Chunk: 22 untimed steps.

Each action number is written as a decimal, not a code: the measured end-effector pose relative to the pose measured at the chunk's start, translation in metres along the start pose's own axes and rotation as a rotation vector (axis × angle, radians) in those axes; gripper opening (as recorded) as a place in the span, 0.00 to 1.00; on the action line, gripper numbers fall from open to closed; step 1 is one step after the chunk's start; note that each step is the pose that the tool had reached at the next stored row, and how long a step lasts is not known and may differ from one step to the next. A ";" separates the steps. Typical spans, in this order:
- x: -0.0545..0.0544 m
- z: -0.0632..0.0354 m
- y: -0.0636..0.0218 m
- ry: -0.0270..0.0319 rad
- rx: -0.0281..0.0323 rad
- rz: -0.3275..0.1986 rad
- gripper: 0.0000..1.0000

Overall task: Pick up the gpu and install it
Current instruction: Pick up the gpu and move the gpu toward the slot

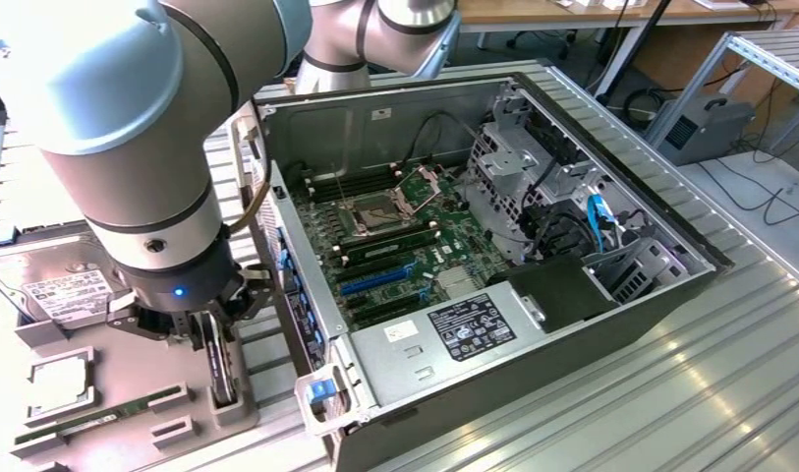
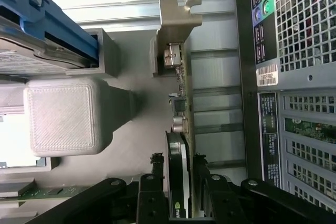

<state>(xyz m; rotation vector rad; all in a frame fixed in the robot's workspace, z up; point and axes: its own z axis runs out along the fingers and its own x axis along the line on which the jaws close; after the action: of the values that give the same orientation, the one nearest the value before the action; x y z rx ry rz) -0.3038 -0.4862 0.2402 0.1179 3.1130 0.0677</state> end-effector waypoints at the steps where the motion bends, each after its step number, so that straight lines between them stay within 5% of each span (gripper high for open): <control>1: 0.000 0.0012 0.0000 0.0002 0.0002 0.000 0.36; 22: 0.000 -0.0017 0.0002 0.0000 -0.0010 0.000 0.36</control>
<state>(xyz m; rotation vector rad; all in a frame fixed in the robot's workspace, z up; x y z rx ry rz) -0.3037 -0.4860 0.2420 0.1181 3.1129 0.0692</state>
